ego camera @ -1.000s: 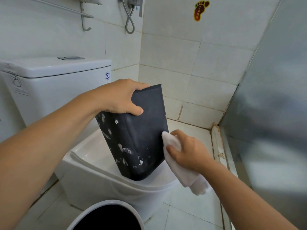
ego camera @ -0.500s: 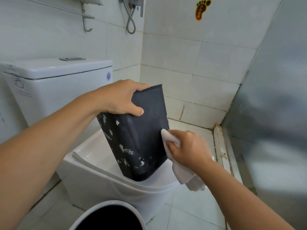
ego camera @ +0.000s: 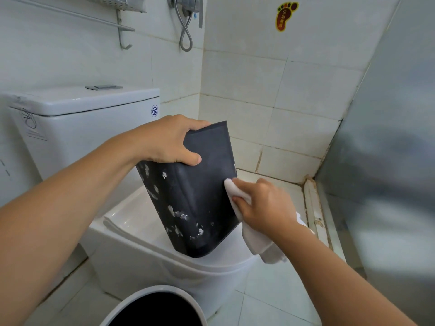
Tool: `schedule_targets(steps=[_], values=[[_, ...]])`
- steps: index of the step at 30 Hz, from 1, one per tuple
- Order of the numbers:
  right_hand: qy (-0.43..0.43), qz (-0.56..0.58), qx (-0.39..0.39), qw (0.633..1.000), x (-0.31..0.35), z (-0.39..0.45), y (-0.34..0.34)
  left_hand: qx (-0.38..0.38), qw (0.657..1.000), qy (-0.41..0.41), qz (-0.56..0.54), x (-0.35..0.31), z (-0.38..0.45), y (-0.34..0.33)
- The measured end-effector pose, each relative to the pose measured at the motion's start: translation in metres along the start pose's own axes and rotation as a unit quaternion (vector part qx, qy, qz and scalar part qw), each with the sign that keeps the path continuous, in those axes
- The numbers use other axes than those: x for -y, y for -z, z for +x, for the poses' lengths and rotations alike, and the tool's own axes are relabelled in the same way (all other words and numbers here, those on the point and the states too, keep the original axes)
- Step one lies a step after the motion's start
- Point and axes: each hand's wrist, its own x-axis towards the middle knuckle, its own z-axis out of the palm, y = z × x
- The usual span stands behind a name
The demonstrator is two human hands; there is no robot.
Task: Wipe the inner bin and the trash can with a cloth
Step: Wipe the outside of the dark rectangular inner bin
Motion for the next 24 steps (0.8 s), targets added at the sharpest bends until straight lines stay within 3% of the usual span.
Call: schedule_targets(steps=[3,9,11,13,19,21,24], values=[[-0.008,-0.002,0.016,1.0,-0.003,-0.01,0.001,-0.002,1.0,0.001,0.004,0.001,0.002,-0.001],[0.024,0.065,-0.174,0.982,0.027,0.019,0.001,-0.006,1.0,0.002,0.026,-0.003,0.002,-0.002],[0.03,0.061,-0.194,0.979,0.029,0.019,-0.006,-0.006,1.0,0.005,0.029,-0.003,0.002,-0.002],[0.03,0.062,-0.164,0.984,0.023,0.011,-0.014,-0.001,1.0,0.009,0.012,-0.002,0.001,0.001],[0.005,-0.029,0.044,0.999,-0.012,-0.022,-0.016,-0.006,1.0,0.015,-0.014,0.003,0.0,0.003],[-0.005,-0.022,0.047,0.999,-0.016,-0.025,-0.014,0.0,1.0,0.016,-0.02,0.006,0.002,0.003],[-0.023,0.012,-0.019,0.999,-0.006,-0.01,-0.012,-0.003,0.999,0.028,-0.022,0.008,0.002,0.003]])
